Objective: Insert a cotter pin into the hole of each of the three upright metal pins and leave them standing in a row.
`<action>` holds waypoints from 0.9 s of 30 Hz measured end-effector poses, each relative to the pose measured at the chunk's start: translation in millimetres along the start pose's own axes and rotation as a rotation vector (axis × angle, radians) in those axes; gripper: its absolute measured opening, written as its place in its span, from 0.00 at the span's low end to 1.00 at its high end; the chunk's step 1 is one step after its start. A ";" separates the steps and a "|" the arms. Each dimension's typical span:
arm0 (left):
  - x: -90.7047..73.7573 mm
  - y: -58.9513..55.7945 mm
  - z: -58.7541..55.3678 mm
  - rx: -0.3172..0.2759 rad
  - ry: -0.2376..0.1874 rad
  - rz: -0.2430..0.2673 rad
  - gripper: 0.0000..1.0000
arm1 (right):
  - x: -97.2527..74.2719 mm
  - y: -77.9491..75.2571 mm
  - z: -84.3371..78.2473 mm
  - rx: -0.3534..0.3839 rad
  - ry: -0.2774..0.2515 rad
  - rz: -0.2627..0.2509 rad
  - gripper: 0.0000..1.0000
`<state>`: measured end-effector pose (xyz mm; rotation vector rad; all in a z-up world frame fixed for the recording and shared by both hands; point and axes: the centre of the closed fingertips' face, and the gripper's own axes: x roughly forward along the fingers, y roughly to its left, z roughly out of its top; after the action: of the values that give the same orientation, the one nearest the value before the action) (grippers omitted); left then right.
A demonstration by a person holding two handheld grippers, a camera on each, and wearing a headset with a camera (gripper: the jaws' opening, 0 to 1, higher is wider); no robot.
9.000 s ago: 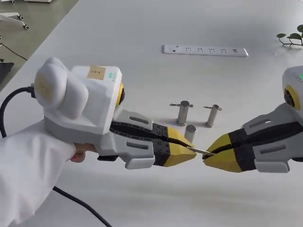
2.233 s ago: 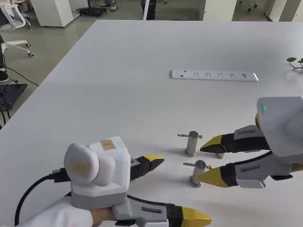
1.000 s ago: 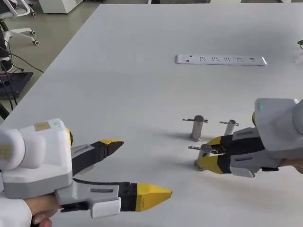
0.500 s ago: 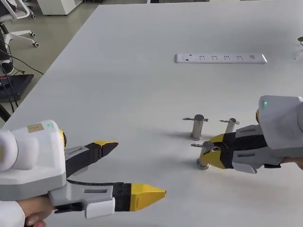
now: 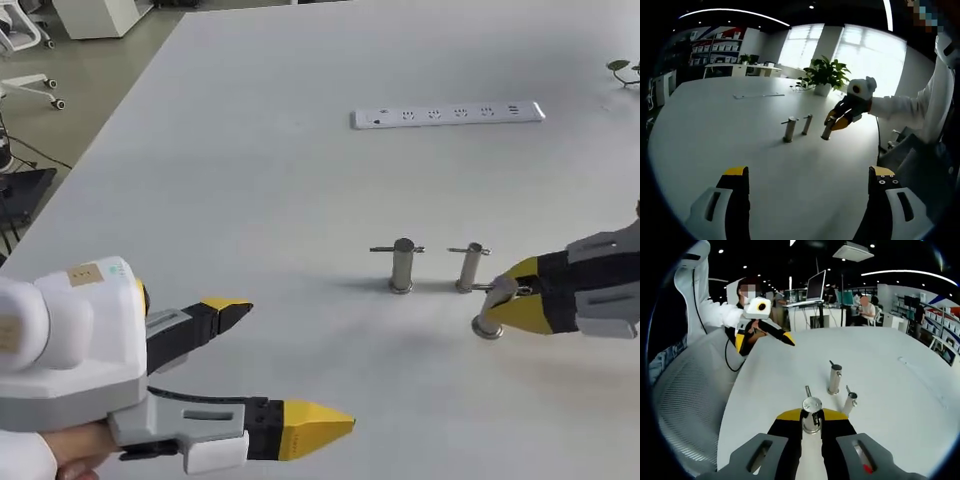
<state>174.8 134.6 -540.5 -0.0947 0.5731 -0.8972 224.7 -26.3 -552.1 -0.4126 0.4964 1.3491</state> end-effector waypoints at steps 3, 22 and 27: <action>1.6 -3.9 1.7 -0.024 -0.009 -0.014 0.99 | -5.8 -9.6 -9.9 0.006 0.013 -0.012 0.08; 4.5 -20.9 -11.8 -0.037 0.071 -0.007 0.99 | -16.7 -55.3 -18.8 0.013 0.012 -0.073 0.08; 3.8 -24.4 -9.4 -0.049 0.061 -0.002 0.99 | -14.9 -56.4 -24.6 0.032 0.010 -0.060 0.08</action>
<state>154.5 117.8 -542.6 -0.1129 0.6518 -0.8900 275.6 -62.0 -564.1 -0.4053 0.5093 1.2805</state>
